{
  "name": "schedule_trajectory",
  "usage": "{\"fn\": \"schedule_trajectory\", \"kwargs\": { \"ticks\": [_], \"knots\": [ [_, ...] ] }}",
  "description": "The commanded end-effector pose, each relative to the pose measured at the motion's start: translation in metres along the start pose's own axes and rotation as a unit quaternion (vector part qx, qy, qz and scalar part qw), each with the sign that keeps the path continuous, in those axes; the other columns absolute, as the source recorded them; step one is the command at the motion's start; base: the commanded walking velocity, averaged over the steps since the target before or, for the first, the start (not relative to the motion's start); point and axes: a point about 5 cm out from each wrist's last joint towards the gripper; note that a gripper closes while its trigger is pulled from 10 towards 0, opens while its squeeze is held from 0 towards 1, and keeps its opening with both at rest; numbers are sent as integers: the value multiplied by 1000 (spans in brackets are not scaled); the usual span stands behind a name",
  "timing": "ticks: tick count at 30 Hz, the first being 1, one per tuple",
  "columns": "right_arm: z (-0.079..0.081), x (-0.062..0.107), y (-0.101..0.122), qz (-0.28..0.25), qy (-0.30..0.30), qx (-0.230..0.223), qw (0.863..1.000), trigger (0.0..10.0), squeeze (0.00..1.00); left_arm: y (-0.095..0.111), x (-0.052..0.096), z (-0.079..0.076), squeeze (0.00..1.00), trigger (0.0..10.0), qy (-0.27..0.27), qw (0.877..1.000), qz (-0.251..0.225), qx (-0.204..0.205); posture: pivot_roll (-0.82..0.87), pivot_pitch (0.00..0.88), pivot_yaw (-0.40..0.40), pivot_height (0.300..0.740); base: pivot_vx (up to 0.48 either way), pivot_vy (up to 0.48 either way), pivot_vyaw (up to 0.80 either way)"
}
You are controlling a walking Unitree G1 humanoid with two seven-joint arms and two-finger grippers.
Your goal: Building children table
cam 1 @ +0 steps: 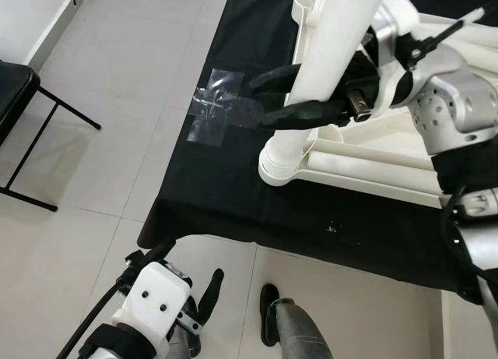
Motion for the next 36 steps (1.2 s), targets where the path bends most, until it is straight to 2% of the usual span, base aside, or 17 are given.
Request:
{"fn": "schedule_trajectory", "kwargs": {
  "ticks": [1, 5, 7, 8, 10, 11, 13, 15, 18, 25, 28, 30, 31, 32, 33, 35, 36],
  "knots": [
    [-2, -1, -23, 21, -50, -36, 998, 10000, 0, -3, 0, -6, 0, 10000, -9, 1000, 8, 12, 14, 464, -80, 740, 0, 0, 0],
    [-4, 1, -26, 13, -89, -46, 995, 10000, 0, -4, -1, -8, 0, 10000, -9, 1000, 8, 13, -5, 452, -102, 740, 0, 0, 0],
    [7, 0, -48, 4, -249, -57, 967, 10000, 0, -5, -4, -11, 0, 10000, -5, 1000, 6, 15, -18, 427, -125, 740, 0, 0, 0],
    [7, 0, -48, 4, -249, -57, 967, 10000, 0, -5, -4, -11, 0, 10000, -5, 1000, 6, 15, -18, 427, -125, 740, 0, 0, 0],
    [39, -7, -70, 21, -339, -70, 938, 10000, 0, -5, -8, -11, 0, 10000, 2, 1000, 3, 16, -22, 423, -120, 740, 0, 0, 0],
    [39, -7, -70, 21, -339, -70, 938, 10000, 0, -5, -8, -11, 0, 10000, 2, 1000, 3, 16, -22, 423, -120, 740, 0, 0, 0],
    [53, -13, -83, 7, -438, -91, 894, 10000, 0, -7, -12, -10, 0, 10000, 5, 1000, 0, 15, -42, 404, -116, 740, 0, 0, 0],
    [53, -14, -89, 2, -486, -95, 869, 10000, 0, -8, -15, -10, 0, 10000, 5, 1000, -3, 15, -40, 394, -112, 740, 0, 0, 0],
    [46, -17, -99, 2, -510, -106, 853, 10000, 0, -11, -20, -9, 0, 10000, 8, 1000, -5, 11, -18, 367, -110, 740, 0, 0, 0],
    [41, -23, -107, -17, -531, -121, 838, 10000, 0, -16, -23, -5, 0, 10000, 23, 1000, 1, 8, 3, 340, -104, 740, 0, 0, 0],
    [43, -25, -110, -36, -553, -140, 820, 10000, 0, -23, -25, 7, 0, 10000, 64, 997, 26, 32, 14, 319, -91, 740, 0, 0, 0],
    [50, -28, -113, -43, -583, -154, 796, 10000, 0, -30, -28, 26, 0, 10000, 104, 994, 35, 15, 25, 301, -81, 740, 0, 0, 0],
    [50, -28, -113, -43, -583, -154, 796, 10000, 0, -30, -28, 26, 0, 10000, 104, 994, 35, 15, 25, 301, -81, 740, 0, 0, 0],
    [52, -29, -115, -43, -595, -158, 787, 10000, 0, -33, -30, 36, 0, 10000, 121, 992, 37, 3, 28, 296, -78, 740, 0, 0, 0],
    [55, -32, -120, -45, -608, -162, 776, 10000, 0, -36, -34, 59, 0, 10000, 152, 988, 33, -20, 36, 279, -69, 740, 0, 0, 0],
    [55, -33, -122, -47, -612, -163, 773, 10000, 0, -36, -36, 67, 0, 10000, 162, 986, 30, -25, 39, 276, -67, 740, 0, 0, 0],
    [56, -34, -126, -48, -616, -166, 768, 10000, 0, -32, -40, 81, 0, 10000, 179, 983, 20, -36, 44, 264, -60, 740, 0, 0, 0]
  ]
}}
Point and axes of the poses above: a point about 5 cm out from each wrist's last joint towards the gripper, its own x axis pointing back from the gripper into the wrist, its own y axis along the axis of the wrist's last joint, z = x × y, and after that the axes turned 14 degrees about -x, right-handed
